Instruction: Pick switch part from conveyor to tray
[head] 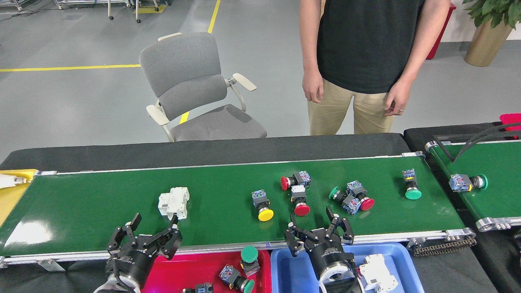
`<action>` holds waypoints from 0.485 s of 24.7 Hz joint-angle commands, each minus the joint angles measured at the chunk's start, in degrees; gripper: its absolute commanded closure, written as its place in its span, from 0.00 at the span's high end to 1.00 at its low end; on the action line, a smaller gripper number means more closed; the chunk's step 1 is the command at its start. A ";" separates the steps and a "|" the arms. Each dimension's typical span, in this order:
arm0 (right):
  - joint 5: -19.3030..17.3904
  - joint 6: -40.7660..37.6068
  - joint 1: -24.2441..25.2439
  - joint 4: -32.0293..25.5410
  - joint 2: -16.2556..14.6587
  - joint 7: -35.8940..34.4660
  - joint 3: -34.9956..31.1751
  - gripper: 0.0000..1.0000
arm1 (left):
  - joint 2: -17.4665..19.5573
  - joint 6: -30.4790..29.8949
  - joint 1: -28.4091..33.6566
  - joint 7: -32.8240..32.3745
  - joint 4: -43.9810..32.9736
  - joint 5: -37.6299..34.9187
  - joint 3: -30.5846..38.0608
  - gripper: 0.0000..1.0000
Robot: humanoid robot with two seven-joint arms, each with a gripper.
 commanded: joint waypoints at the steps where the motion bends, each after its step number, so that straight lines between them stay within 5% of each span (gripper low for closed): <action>1: -0.26 0.45 -3.13 2.25 0.51 -0.08 0.79 0.98 | -0.22 0.51 -2.25 0.14 1.29 -1.06 -0.41 0.99; 3: -0.34 0.80 -5.41 6.02 0.60 -0.17 1.49 0.91 | -0.66 2.09 -5.41 0.14 4.71 -1.41 -1.64 0.99; 5: -0.34 1.24 -6.03 7.52 0.60 -0.17 1.66 0.65 | -0.66 3.41 -7.87 0.14 7.70 -1.41 -1.99 0.99; 7: -0.26 1.24 -6.21 7.87 0.60 -0.17 2.19 0.28 | -0.66 4.90 -10.24 0.14 11.13 -1.41 -2.08 0.99; 9: -0.26 1.15 -6.12 7.79 0.60 -0.08 2.28 0.13 | -0.40 6.84 -11.74 0.23 13.59 -1.50 -1.99 0.99; 12: -0.08 0.80 -6.03 6.73 0.42 -0.26 3.68 0.08 | 0.04 10.00 -13.06 0.41 16.31 -1.41 -1.73 0.99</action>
